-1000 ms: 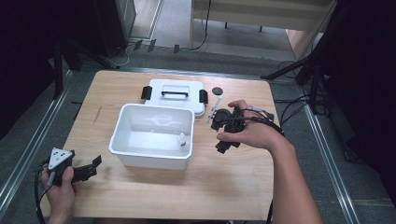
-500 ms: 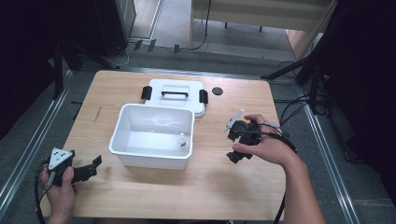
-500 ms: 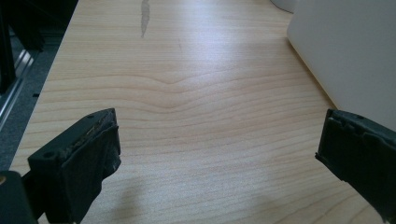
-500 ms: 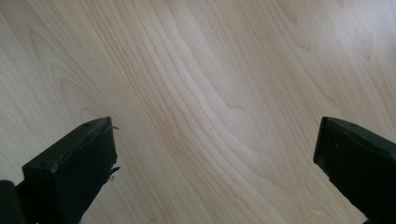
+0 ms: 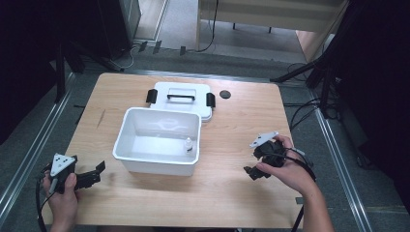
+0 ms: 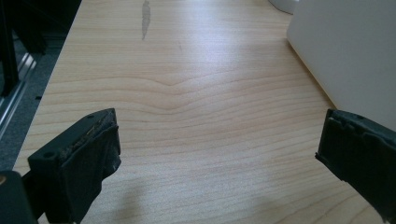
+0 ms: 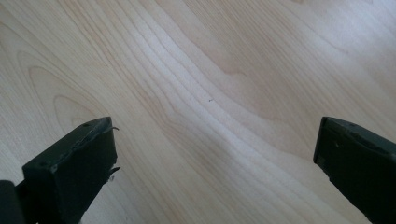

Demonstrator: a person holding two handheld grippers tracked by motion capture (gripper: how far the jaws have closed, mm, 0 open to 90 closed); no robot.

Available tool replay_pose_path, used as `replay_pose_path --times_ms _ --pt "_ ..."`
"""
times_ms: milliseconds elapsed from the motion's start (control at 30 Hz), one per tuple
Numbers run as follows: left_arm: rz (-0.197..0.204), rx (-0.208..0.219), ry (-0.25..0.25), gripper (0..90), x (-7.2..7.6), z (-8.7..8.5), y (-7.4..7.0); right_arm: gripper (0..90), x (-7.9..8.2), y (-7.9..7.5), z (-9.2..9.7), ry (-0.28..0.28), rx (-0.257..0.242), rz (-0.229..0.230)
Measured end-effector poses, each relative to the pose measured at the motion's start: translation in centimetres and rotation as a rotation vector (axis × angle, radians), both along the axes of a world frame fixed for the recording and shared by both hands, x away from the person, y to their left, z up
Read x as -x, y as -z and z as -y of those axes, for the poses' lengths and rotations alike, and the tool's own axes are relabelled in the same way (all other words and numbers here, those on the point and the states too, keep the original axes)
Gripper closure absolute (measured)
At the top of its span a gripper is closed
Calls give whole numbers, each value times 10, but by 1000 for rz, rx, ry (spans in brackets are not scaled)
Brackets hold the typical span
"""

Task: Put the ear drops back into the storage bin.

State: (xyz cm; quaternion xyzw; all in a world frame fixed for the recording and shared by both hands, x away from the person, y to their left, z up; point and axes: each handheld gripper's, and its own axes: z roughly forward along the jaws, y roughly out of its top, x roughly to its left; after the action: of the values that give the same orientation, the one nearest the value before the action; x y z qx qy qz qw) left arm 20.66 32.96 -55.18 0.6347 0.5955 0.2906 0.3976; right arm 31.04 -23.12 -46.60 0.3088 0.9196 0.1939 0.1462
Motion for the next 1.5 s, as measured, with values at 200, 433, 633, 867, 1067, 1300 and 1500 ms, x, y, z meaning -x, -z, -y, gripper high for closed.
replay_pose_path --times_ms 200,433,633,867,1067,1300,1500 --pt "-1 -8 2 0 0 0 0 0 11 14 23 60 -79 21" --pt "-3 -9 1 0 0 0 0 0 24 31 48 155 -158 86" --pt "-3 -12 -2 0 0 1 0 0 40 47 68 277 -232 185" --pt "-3 -27 -2 0 0 2 0 0 58 64 89 404 -311 276" --pt "3 -34 -3 0 1 4 0 0 74 76 105 483 -413 310" --pt "4 -50 -8 0 1 5 0 0 85 80 115 533 -521 346" --pt "1 -17 -9 0 1 2 0 0 84 81 124 567 -618 323"
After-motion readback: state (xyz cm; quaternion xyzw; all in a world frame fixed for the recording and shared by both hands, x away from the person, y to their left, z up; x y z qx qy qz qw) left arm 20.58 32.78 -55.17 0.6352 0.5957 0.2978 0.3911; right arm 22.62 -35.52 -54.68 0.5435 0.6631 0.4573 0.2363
